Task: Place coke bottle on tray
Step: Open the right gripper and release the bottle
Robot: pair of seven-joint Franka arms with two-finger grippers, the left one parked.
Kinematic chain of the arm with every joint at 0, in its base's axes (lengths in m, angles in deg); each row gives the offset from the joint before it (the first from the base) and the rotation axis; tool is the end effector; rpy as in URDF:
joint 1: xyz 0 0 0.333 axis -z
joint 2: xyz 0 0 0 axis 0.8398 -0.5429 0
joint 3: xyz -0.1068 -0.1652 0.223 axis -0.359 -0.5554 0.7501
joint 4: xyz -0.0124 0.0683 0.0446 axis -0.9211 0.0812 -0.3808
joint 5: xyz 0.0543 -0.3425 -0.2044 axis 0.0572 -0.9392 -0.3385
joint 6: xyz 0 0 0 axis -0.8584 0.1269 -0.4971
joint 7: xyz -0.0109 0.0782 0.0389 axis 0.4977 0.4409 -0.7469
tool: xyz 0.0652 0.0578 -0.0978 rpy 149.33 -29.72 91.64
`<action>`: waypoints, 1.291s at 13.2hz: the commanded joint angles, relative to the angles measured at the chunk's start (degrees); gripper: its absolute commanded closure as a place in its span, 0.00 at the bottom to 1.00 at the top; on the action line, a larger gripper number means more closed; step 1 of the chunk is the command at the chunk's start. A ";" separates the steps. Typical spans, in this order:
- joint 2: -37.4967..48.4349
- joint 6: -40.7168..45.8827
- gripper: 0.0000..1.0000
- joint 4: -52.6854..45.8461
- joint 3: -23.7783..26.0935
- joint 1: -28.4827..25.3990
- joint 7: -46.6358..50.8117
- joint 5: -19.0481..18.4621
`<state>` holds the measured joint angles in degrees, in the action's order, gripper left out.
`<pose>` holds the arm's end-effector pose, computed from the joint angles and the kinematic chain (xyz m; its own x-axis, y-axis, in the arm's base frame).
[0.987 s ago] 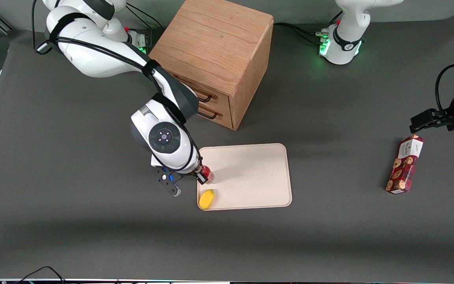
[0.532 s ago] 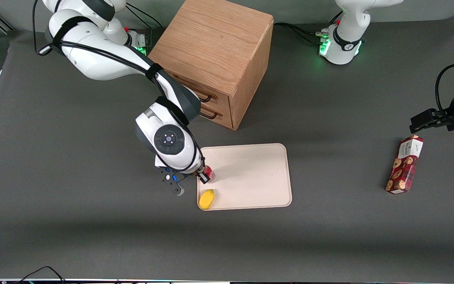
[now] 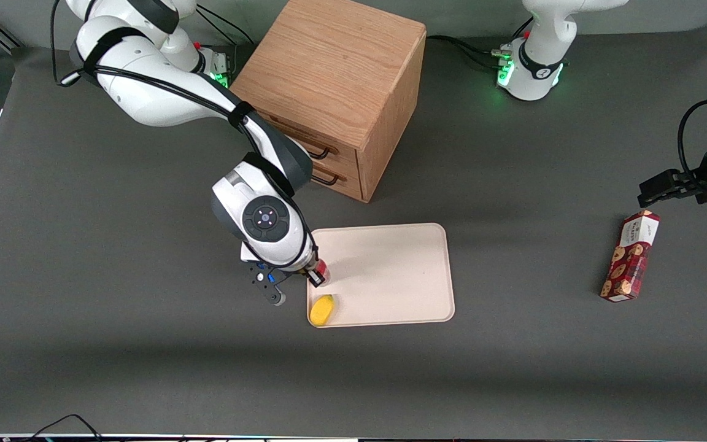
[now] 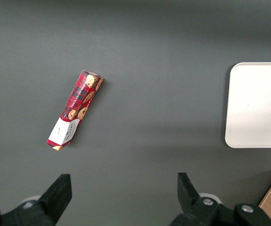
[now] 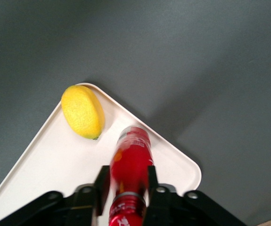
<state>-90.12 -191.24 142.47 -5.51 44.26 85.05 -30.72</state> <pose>0.6355 0.3973 0.2801 0.6416 -0.7669 -0.0090 -0.7668 -0.6417 0.0179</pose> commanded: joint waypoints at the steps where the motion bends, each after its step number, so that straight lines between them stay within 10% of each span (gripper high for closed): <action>1: 0.64 -0.29 0.21 0.37 0.15 -0.06 -1.03 -1.73; 11: 7.48 8.14 0.04 -0.16 -0.03 1.35 -8.32 -1.64; 17: 17.06 20.18 0.00 0.63 -0.11 10.99 -29.55 -0.94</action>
<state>-77.06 -174.20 141.54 -5.74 51.39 62.90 -31.10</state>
